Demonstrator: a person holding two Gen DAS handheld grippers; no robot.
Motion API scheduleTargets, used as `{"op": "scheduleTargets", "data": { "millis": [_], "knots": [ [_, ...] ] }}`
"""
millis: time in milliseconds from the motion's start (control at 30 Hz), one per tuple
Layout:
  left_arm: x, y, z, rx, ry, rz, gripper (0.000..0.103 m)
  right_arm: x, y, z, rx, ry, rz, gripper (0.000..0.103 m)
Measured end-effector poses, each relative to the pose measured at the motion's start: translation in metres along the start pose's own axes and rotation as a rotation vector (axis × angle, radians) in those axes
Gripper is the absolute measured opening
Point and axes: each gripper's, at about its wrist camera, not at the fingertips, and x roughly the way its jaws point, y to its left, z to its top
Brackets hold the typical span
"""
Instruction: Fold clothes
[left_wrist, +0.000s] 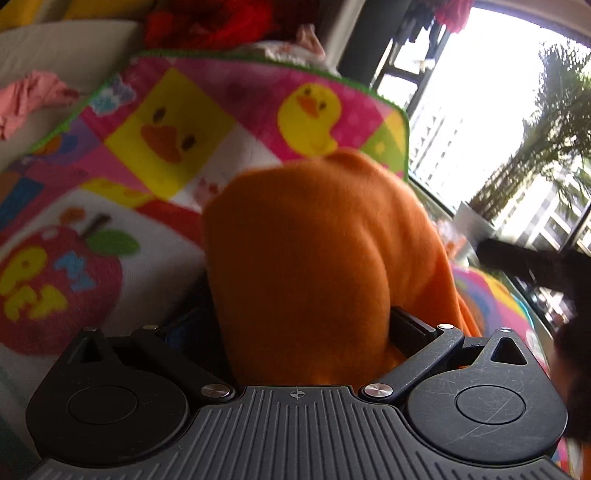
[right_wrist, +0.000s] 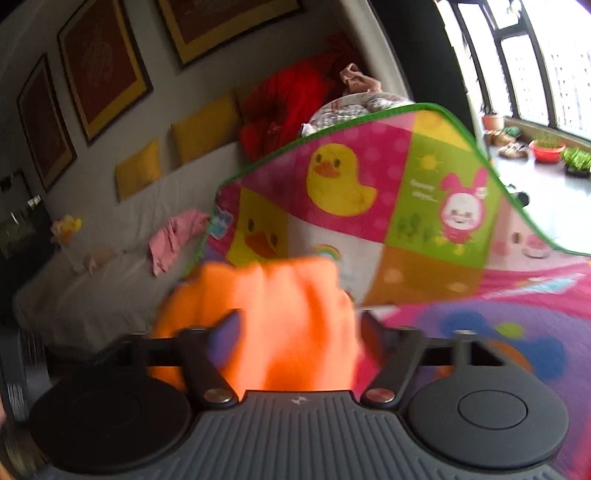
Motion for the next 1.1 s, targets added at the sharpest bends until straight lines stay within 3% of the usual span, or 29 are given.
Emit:
{"op": "scheduleTargets", "data": {
  "millis": [167,333,467,600,833,967,1100],
  "knots": [
    [0.001,0.000,-0.003,0.017,0.017,-0.013,0.103,0.064,0.011,0.028,-0.088,-0.031,-0.067,0.055],
    [0.001,0.002,-0.002,0.011,0.028,-0.024,0.103,0.106,0.010,0.009,-0.234,0.158,-0.123,0.055],
    [-0.008,-0.003,-0.001,0.024,0.012,-0.037,0.103,0.082,-0.011,-0.008,-0.201,0.177,-0.148,0.055],
    [-0.011,-0.007,-0.006,0.041,0.018,-0.040,0.103,0.048,-0.015,-0.018,-0.255,0.163,-0.190,0.058],
    [-0.010,-0.003,-0.019,-0.013,0.060,-0.029,0.103,-0.029,-0.035,-0.043,-0.053,0.164,-0.130,0.075],
    [-0.011,-0.012,-0.026,0.003,0.064,-0.026,0.103,-0.035,-0.028,-0.070,-0.071,0.230,-0.111,0.075],
    [-0.012,-0.023,-0.035,0.016,0.070,-0.038,0.103,-0.012,-0.011,-0.079,-0.176,0.217,-0.143,0.075]
  ]
}}
